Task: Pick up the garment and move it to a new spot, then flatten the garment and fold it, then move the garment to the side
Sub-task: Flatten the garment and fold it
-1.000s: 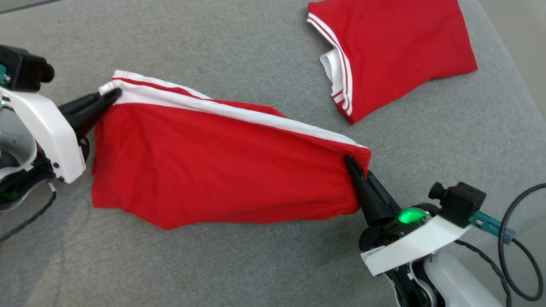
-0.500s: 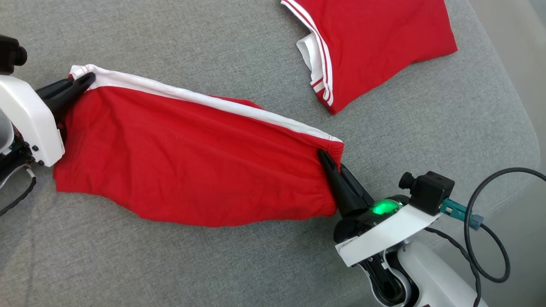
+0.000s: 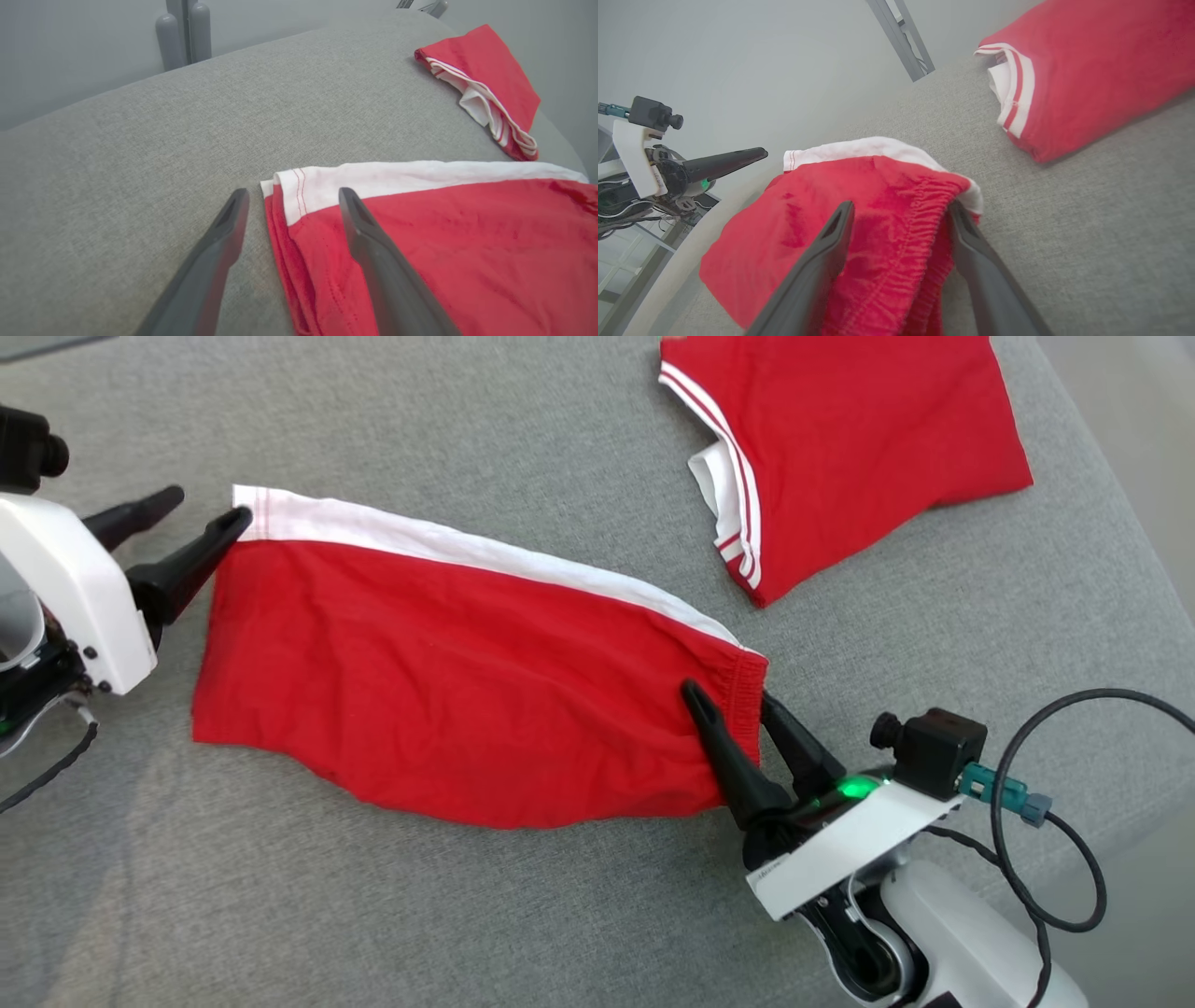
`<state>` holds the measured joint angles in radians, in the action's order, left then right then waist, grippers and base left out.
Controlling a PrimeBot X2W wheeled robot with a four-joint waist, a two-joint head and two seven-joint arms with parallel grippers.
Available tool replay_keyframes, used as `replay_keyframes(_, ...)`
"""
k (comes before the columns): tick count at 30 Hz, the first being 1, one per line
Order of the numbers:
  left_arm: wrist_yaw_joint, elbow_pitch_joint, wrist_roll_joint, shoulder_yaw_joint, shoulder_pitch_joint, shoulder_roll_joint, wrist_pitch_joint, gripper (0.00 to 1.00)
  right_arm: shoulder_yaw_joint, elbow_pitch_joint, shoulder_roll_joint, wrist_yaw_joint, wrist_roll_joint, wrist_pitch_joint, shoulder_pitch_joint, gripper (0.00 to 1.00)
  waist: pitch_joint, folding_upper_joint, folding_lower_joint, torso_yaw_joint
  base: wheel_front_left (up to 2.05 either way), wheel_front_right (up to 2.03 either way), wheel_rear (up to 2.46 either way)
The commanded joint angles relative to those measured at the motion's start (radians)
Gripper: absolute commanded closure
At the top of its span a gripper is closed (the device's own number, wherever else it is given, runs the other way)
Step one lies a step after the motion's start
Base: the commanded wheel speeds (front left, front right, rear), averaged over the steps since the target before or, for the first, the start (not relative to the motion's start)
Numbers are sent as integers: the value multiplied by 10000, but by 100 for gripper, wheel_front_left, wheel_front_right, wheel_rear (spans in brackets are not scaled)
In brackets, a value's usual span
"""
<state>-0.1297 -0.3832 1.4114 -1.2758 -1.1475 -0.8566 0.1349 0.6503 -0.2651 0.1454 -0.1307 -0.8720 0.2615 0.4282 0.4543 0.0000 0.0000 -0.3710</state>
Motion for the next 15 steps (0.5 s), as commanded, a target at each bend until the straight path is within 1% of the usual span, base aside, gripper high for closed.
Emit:
replay_keyframes(1, -14, 28, 175, -14, 200, -87, 170, 0, 66, -114, 195, -4, -150, 37, 18, 0, -180, 0, 0, 117, 0, 0, 0)
replay_keyframes(5, -16, 63, 973, -17, 479, -324, 1291, 0, 507, -386, 655, -4, -683, -237, 17, 0, -401, 0, 0, 164, 0, 0, 0)
replay_keyframes(8, -16, 17, 1384, -27, 638, -460, 2083, 0, 646, -322, 1008, -4, -1041, -484, 47, 0, -481, 0, 0, 112, 0, 0, 0)
replay_keyframes(11, -16, -156, 1814, -30, 770, -590, 2685, 0, 712, -122, 1295, -4, -1301, -791, 6, 0, -517, 0, 0, -12, 0, 0, 0)
replay_keyframes(15, -16, -517, 2098, -27, 791, -634, 3226, 0, 720, 145, 1551, -4, -1589, -1408, -48, 0, -486, 0, 0, -260, 0, 0, 0)
